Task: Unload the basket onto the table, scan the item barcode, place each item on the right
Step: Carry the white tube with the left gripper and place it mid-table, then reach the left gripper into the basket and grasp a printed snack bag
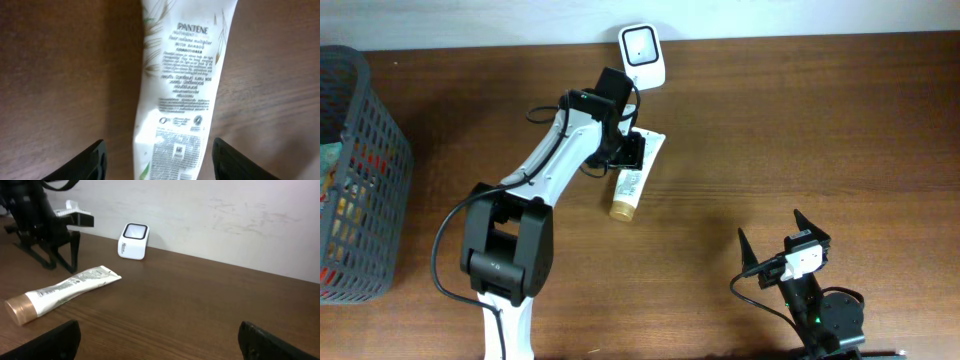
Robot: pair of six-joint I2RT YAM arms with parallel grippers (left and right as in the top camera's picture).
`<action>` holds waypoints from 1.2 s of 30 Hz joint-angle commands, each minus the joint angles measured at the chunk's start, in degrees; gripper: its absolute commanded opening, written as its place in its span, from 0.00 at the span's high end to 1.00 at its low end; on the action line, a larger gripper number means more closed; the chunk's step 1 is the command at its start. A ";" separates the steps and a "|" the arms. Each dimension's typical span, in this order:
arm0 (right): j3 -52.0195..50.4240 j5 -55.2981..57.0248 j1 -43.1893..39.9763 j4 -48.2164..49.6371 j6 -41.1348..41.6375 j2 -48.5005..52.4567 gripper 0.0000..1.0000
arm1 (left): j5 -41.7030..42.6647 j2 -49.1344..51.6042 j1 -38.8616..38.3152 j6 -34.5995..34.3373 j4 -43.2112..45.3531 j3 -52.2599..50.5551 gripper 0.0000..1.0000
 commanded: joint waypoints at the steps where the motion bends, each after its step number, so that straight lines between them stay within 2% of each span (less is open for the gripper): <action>1: -0.52 -0.24 -0.37 -0.02 0.00 -0.22 0.01 | -0.28 -1.77 2.29 3.69 -4.57 9.11 0.34; 4: -0.52 -0.24 -0.37 -0.02 0.00 -0.22 0.01 | -1.68 -7.02 9.25 8.26 -13.20 23.82 0.32; 6: -0.52 -0.24 -0.37 -0.02 0.00 -0.22 0.01 | -7.13 -10.78 16.20 8.24 -16.90 32.26 0.21; 8: -0.52 -0.24 -0.37 -0.02 0.00 -0.22 0.01 | -10.97 -13.90 24.26 8.24 -17.94 36.59 0.18; 9: -0.52 -0.24 -0.37 -0.02 0.00 -0.22 0.01 | -12.33 -15.69 29.88 8.20 -17.90 37.22 0.14; 10: -0.52 -0.24 -0.37 -0.02 0.00 -0.22 0.01 | -12.46 -16.70 34.10 8.17 -17.97 37.22 0.03; 11: -0.52 -0.24 -0.37 -0.02 0.00 -0.22 0.01 | -12.85 -17.22 39.32 7.91 -18.18 37.22 0.01; 14: -0.52 -0.24 -0.37 -0.02 0.00 -0.22 0.01 | -14.38 -16.81 52.50 5.40 -18.58 35.28 0.01; 17: -0.52 -0.24 -0.37 -0.02 0.00 -0.22 0.01 | -14.36 -16.11 61.40 5.44 -18.23 29.33 0.01; 19: -0.52 -0.24 -0.37 -0.02 0.00 -0.22 0.01 | -12.94 -15.30 65.90 9.51 -16.33 22.84 0.01; 22: -0.52 -0.24 -0.37 -0.02 0.00 -0.22 0.01 | -6.99 -12.96 70.16 22.08 -11.93 11.43 0.00; 26: -0.52 -0.24 -0.37 -0.02 0.00 -0.22 0.01 | -6.25 -7.67 70.97 33.03 -6.67 1.81 0.01; 29: -0.52 -0.24 -0.37 -0.02 0.00 -0.22 0.01 | -6.12 -4.44 70.99 37.66 -4.98 0.85 0.01; 32: -0.52 -0.24 -0.37 -0.02 0.00 -0.22 0.01 | -6.14 -2.60 70.99 37.88 -2.47 0.85 0.01; 36: -0.52 -0.24 -0.37 -0.02 0.00 -0.22 0.02 | -6.19 0.20 70.88 41.97 0.37 0.85 0.01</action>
